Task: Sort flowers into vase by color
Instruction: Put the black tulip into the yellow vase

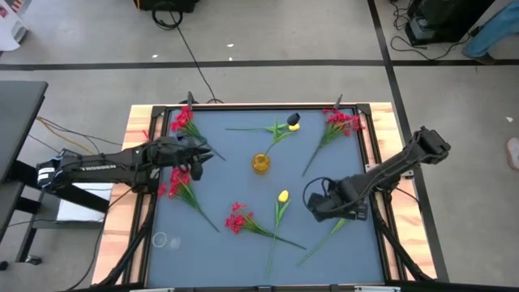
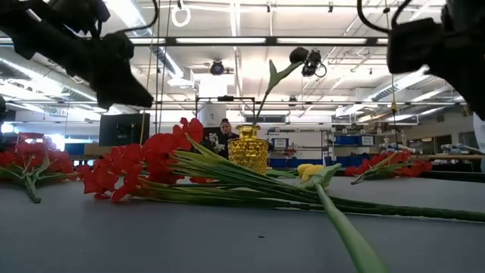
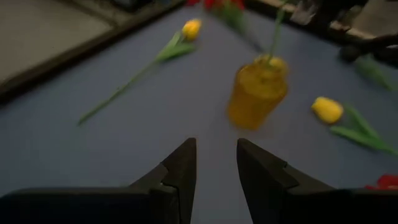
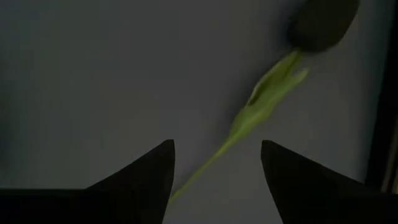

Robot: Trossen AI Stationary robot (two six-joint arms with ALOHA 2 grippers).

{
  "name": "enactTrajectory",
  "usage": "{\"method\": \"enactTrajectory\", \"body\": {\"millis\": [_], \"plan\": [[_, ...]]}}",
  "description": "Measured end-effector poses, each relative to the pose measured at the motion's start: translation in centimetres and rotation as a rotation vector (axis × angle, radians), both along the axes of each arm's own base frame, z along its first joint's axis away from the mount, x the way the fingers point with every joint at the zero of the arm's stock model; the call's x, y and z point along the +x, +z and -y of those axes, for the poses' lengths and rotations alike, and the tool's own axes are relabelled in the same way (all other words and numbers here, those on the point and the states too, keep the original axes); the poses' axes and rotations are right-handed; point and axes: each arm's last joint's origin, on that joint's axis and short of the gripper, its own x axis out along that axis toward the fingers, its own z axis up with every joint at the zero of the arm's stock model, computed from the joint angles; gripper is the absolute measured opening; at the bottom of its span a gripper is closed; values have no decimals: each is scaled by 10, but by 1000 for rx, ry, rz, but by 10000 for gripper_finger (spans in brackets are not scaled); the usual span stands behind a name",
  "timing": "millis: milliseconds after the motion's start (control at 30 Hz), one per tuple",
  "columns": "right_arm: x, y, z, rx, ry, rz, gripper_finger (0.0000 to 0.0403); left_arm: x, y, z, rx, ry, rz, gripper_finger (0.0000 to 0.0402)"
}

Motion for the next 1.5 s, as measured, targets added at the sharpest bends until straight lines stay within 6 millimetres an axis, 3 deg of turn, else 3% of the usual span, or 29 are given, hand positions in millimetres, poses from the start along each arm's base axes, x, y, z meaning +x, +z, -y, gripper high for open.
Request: {"method": "enactTrajectory", "body": {"millis": [267,667,767,867,1100,1333,1500], "plan": [[-14,-42,-19,121,35,-52,247,-5,-8,0,-53,20,-84,121],[-26,-75,-7,91,39,-10,243,-5,-8,0,-52,20,-82,121],[-30,-80,-4,85,56,-9,226,-3,-6,0,-38,15,-59,121],[-29,-82,-3,80,85,12,184,-2,-4,-1,-15,5,-41,121],[-19,-74,-6,8,122,95,19,0,1,-1,10,0,10,121],[9,-42,-13,-185,286,351,19,2,4,-2,28,-5,41,121],[34,3,-12,-468,504,589,10,4,11,-3,10,13,133,121]]}}
